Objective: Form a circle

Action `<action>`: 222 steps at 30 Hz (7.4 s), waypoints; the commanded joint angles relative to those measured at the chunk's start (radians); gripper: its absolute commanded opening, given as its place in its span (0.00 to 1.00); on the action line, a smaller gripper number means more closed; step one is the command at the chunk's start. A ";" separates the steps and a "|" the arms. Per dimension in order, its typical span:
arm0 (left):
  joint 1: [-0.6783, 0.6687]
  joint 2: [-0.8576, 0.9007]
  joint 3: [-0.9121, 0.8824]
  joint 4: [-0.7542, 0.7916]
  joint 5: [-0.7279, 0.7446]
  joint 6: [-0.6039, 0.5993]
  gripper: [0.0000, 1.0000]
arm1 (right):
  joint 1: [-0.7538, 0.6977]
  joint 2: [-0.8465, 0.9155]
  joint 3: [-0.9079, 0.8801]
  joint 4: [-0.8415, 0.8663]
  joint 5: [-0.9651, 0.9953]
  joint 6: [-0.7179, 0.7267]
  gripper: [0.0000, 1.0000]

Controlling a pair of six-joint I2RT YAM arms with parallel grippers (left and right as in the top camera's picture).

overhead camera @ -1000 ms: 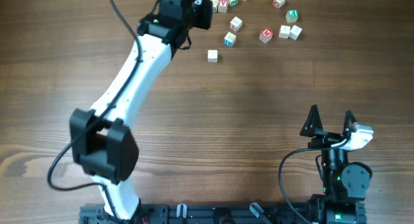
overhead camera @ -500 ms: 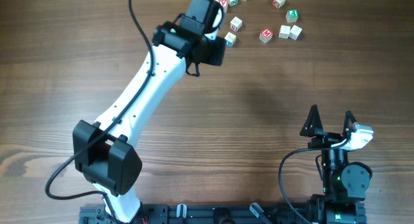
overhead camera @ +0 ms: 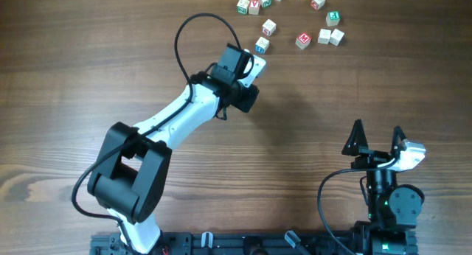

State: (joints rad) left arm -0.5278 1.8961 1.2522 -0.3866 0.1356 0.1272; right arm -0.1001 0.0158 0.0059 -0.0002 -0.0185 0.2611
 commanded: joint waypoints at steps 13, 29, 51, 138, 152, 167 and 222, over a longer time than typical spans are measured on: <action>0.002 0.104 -0.071 0.232 -0.176 -0.353 0.25 | -0.004 -0.005 -0.001 0.004 -0.005 0.005 1.00; 0.003 0.119 -0.071 0.245 0.010 0.001 0.29 | -0.004 -0.005 -0.001 0.004 -0.005 0.004 1.00; 0.082 0.120 -0.071 0.255 0.182 0.027 0.34 | -0.004 -0.005 -0.001 0.004 -0.005 0.004 1.00; 0.625 -0.981 -0.274 -0.576 -0.179 -0.630 1.00 | 0.469 1.763 1.316 -0.332 -0.124 0.102 1.00; 0.625 -0.926 -0.274 -0.576 -0.179 -0.630 1.00 | 0.565 2.239 1.648 -0.299 0.025 0.107 0.90; 0.625 -0.924 -0.274 -0.576 -0.179 -0.630 1.00 | 0.610 2.279 1.667 -0.288 0.030 0.055 0.30; 0.625 -0.924 -0.274 -0.576 -0.179 -0.630 1.00 | 0.507 1.895 1.096 -0.231 -0.069 -0.161 0.59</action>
State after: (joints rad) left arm 0.0921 0.9710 0.9806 -0.9638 -0.0299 -0.4957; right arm 0.4053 1.9011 1.1072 -0.2302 -0.0753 0.0998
